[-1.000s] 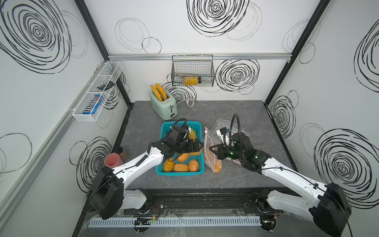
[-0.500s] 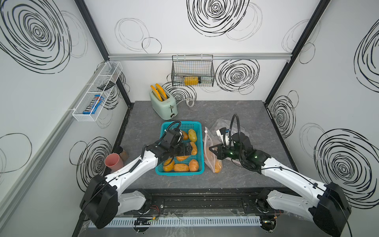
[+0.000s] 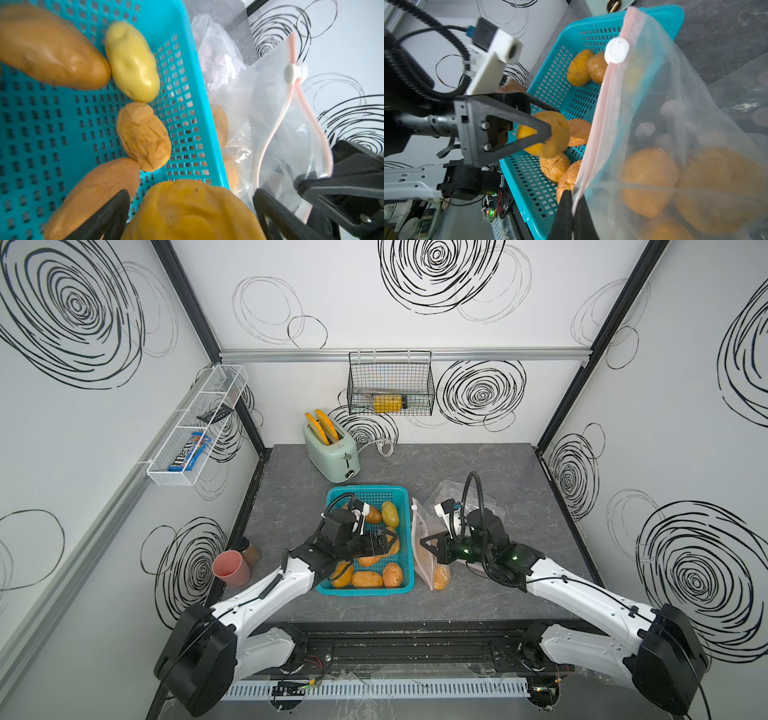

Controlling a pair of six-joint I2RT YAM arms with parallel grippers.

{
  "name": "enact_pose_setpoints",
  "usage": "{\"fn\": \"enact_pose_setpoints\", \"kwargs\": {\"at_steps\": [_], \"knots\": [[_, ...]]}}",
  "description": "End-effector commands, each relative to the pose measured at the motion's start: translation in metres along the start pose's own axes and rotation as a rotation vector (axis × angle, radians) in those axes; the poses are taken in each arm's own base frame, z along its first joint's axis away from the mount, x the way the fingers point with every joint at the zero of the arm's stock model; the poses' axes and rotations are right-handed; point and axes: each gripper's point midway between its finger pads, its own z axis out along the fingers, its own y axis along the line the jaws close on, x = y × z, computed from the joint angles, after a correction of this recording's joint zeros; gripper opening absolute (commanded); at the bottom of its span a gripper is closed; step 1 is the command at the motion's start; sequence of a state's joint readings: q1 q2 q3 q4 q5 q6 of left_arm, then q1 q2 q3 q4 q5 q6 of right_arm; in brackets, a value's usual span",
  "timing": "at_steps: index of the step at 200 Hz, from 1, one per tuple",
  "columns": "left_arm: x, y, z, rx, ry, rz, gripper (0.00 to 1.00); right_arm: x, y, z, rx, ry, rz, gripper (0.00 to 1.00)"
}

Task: Put the potatoes into a zipper bag and zip it
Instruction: Adjust the basket at the center of the board.

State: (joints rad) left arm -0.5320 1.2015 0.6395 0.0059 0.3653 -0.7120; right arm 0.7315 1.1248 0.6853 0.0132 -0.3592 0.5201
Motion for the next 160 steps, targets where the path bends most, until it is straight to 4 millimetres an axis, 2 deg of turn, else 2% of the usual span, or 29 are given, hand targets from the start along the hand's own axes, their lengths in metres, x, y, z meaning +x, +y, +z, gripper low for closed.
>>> {"fn": "enact_pose_setpoints", "kwargs": {"at_steps": [1,19,47,71,91,108,127,160], "knots": [[-0.022,-0.060,-0.005,0.202,-0.058,0.043,0.96,0.000,0.020,0.010,-0.079,0.001,-0.036,0.00],[-0.030,-0.054,-0.005,0.168,-0.077,-0.016,0.96,0.000,0.033,0.018,-0.106,0.008,-0.058,0.00],[-0.044,-0.048,-0.008,0.158,-0.127,-0.122,0.96,0.012,0.047,0.036,-0.125,0.040,-0.079,0.00],[-0.040,-0.049,-0.004,0.147,-0.120,-0.145,0.96,0.016,0.062,0.048,-0.173,0.031,-0.092,0.00],[-0.031,-0.045,0.001,0.141,-0.091,-0.175,0.96,0.005,0.068,0.057,-0.175,-0.009,-0.102,0.00],[-0.025,-0.044,-0.001,0.142,-0.074,-0.182,0.96,-0.007,0.054,0.068,-0.111,-0.032,-0.069,0.00],[-0.021,-0.037,-0.010,0.102,-0.092,-0.169,0.96,-0.018,0.023,0.081,-0.019,-0.020,0.027,0.00],[-0.007,-0.021,-0.019,0.061,-0.076,-0.169,0.96,-0.034,-0.002,0.095,-0.058,-0.020,0.141,0.00]]}}
